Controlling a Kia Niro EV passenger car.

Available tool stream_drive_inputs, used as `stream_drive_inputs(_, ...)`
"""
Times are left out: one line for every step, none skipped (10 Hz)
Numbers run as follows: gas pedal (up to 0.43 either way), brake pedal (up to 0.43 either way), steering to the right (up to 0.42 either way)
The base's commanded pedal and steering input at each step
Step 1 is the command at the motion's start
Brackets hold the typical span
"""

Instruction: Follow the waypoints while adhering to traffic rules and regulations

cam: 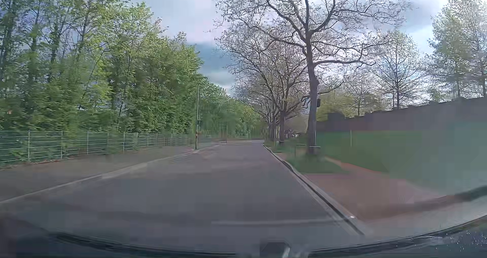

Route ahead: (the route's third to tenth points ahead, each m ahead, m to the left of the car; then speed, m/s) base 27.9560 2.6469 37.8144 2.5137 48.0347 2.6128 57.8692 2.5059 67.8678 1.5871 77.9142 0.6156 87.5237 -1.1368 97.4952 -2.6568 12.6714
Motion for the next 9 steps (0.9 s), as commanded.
stream_drive_inputs(0.079,0.0,0.0)
stream_drive_inputs(0.079,0.0,0.0)
stream_drive_inputs(0.079,0.0,0.001)
stream_drive_inputs(0.079,0.0,0.001)
stream_drive_inputs(0.079,0.0,0.001)
stream_drive_inputs(0.079,0.0,0.001)
stream_drive_inputs(0.079,0.0,0.001)
stream_drive_inputs(0.079,0.0,0.002)
stream_drive_inputs(0.079,0.0,0.003)
